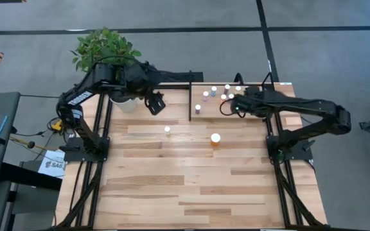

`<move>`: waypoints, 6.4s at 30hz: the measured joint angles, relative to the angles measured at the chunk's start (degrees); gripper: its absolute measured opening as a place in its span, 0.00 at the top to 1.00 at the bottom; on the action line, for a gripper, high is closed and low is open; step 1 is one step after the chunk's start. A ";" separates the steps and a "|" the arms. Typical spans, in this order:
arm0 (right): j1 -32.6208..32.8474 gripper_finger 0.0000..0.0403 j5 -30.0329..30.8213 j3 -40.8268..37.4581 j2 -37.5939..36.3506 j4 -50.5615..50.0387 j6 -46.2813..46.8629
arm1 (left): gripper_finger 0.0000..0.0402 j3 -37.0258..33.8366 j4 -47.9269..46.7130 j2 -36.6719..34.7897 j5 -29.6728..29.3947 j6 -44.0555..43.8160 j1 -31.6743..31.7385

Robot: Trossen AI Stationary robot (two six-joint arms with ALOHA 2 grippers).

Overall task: Pick and place medicine bottles onto shelf by color
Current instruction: Put the yellow pill bottle on the shelf

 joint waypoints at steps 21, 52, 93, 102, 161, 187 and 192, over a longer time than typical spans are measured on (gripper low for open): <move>12.79 0.57 -15.70 8.46 0.17 29.26 -53.57 | 0.48 -25.41 0.05 -0.17 14.05 -29.73 -9.95; 11.30 0.57 -42.06 -2.01 -0.09 50.77 -55.74 | 0.48 -25.30 4.39 9.09 9.52 -24.43 -10.10; 6.11 0.57 -41.83 -1.20 0.11 50.94 -54.80 | 0.48 -76.49 55.89 -21.83 16.66 10.59 0.07; 6.11 0.57 -41.83 -1.20 0.11 50.94 -54.78 | 0.41 -92.63 73.72 -31.14 18.11 3.23 0.72; 6.11 0.57 -41.88 -1.18 0.13 51.16 -54.76 | 0.78 -96.86 91.00 -10.29 16.25 7.28 0.99; 6.11 0.57 -41.88 -1.18 0.13 51.16 -54.76 | 0.51 -96.86 91.14 -10.29 14.48 6.40 1.42; 6.11 0.57 -41.88 -1.18 0.13 51.15 -54.76 | 0.62 -96.86 91.23 -10.31 14.45 6.55 1.42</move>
